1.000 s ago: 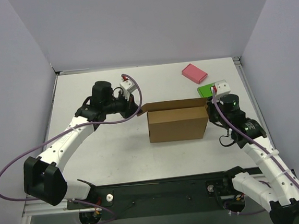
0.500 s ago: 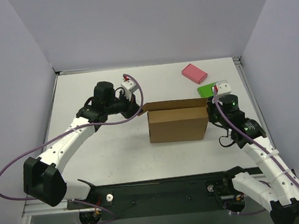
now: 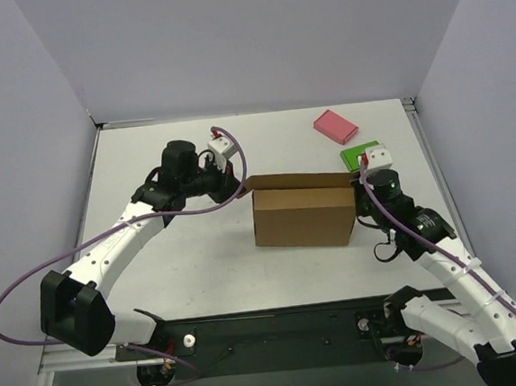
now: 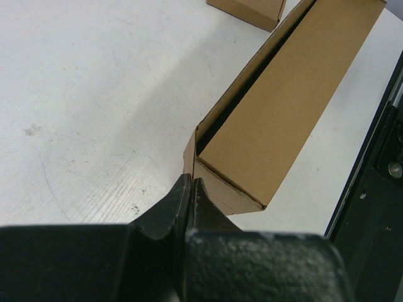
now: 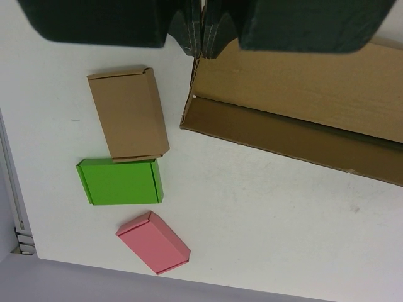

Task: Fold the paper box

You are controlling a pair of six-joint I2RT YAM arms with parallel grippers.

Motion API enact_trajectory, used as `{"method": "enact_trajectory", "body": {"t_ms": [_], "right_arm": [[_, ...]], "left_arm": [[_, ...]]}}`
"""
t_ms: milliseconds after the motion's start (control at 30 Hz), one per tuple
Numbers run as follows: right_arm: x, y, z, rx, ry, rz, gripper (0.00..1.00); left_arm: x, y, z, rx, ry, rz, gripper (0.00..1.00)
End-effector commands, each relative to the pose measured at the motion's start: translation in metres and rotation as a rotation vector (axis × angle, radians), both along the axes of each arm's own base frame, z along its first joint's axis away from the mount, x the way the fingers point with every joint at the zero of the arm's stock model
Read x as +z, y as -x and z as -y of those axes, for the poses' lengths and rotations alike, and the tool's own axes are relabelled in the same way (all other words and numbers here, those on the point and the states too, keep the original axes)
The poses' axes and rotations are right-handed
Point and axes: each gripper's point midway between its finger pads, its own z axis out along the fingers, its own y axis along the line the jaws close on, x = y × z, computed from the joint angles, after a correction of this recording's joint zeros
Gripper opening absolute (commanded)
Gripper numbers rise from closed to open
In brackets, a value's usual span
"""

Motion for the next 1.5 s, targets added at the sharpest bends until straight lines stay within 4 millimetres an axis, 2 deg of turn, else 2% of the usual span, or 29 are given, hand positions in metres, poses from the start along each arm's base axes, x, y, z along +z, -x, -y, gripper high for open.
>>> {"method": "enact_trajectory", "body": {"t_ms": [0, 200, 500, 800, 967, 1133, 1367, 1467], "right_arm": [[-0.005, 0.012, -0.004, -0.035, -0.013, -0.030, 0.00], [-0.011, 0.024, -0.003, -0.066, -0.063, -0.041, 0.00], [-0.039, 0.044, 0.002, -0.102, -0.061, -0.095, 0.00], [-0.049, 0.058, 0.000, -0.121, -0.053, -0.080, 0.00], [-0.049, 0.060, 0.003, -0.139, 0.009, -0.062, 0.00], [-0.047, 0.059, -0.003, -0.134, 0.045, -0.044, 0.00], [-0.048, 0.059, -0.006, -0.155, 0.058, -0.031, 0.00], [-0.044, 0.058, -0.006, -0.160, 0.051, -0.019, 0.00]], "left_arm": [[0.010, 0.005, 0.004, -0.007, 0.027, 0.014, 0.00], [0.010, 0.004, 0.004, 0.021, 0.040, -0.008, 0.00], [0.022, -0.003, 0.006, 0.114, 0.119, -0.061, 0.00], [0.031, -0.010, 0.008, 0.241, 0.146, -0.124, 0.00], [0.036, -0.004, 0.016, 0.257, 0.175, -0.187, 0.00], [0.041, 0.002, 0.020, 0.264, 0.222, -0.238, 0.00], [0.039, 0.011, 0.026, 0.241, 0.253, -0.300, 0.00], [0.036, 0.009, 0.023, 0.245, 0.206, -0.283, 0.00]]}}
